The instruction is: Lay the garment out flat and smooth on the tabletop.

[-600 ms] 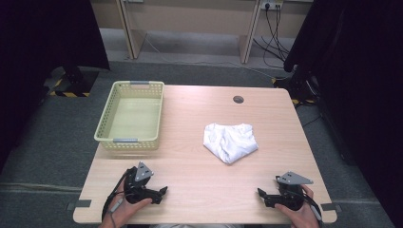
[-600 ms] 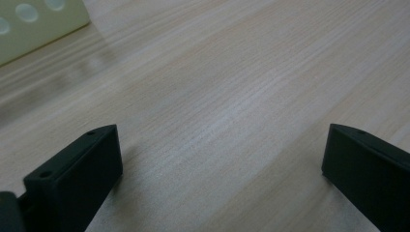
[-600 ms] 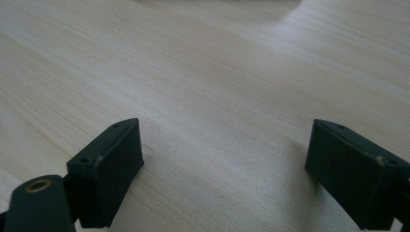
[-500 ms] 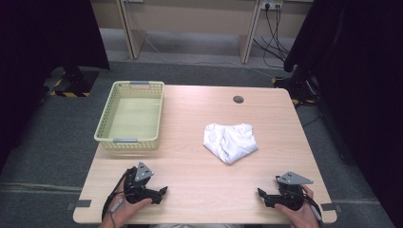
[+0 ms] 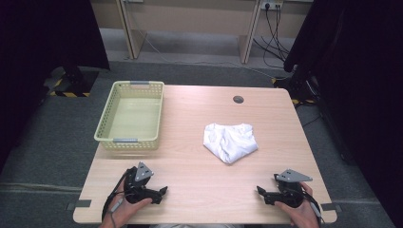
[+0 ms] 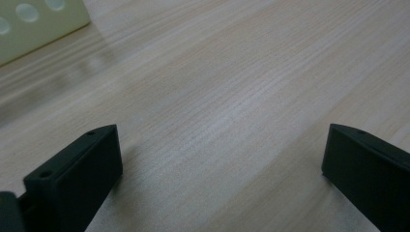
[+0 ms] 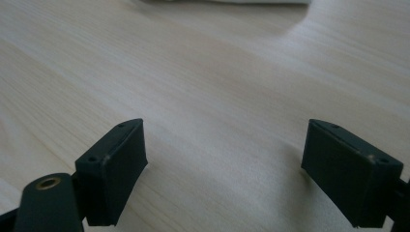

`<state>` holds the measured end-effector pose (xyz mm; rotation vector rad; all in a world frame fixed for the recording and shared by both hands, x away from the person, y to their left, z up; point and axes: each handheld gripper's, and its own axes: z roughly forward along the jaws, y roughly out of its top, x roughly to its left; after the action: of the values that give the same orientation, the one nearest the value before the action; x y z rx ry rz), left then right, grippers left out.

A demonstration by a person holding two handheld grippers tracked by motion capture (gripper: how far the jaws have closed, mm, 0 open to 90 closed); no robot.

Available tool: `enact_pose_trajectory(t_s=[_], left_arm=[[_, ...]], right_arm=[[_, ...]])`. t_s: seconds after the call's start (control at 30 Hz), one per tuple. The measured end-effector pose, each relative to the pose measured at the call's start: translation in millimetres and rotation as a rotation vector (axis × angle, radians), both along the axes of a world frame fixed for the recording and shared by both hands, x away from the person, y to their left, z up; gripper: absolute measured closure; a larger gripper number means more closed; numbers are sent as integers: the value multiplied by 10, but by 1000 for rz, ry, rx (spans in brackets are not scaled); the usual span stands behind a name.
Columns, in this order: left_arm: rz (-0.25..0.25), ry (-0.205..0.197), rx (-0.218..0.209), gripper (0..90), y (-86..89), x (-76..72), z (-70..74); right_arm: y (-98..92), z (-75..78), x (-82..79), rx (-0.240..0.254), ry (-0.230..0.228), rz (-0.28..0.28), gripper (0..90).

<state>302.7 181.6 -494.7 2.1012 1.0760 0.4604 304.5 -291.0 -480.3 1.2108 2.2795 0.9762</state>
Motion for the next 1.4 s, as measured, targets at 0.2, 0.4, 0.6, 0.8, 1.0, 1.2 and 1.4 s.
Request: enact_pose_trajectory(t_s=[0.2, 0.4, 0.6, 0.8, 1.0, 1.2, 1.4], left_arm=[[0, 0, 0, 0, 0, 0, 0], [0, 0, 0, 0, 0, 0, 0], [2, 0, 0, 0, 0, 2, 0], [5, 1, 1, 0, -2, 5, 1], [5, 0, 1, 0, -2, 5, 1], [5, 0, 1, 0, -2, 5, 1], [5, 0, 1, 0, -2, 5, 1]], right_arm=[[71, 79, 28, 19, -20, 13, 169], [164, 146, 172, 30, -33, 25, 180], [311, 215, 331, 16, -43, 44, 196], [399, 280, 454, 28, -43, 50, 208], [468, 317, 574, 39, -43, 52, 222], [530, 376, 715, 58, -50, 47, 241], [596, 409, 839, 60, -47, 49, 261]])
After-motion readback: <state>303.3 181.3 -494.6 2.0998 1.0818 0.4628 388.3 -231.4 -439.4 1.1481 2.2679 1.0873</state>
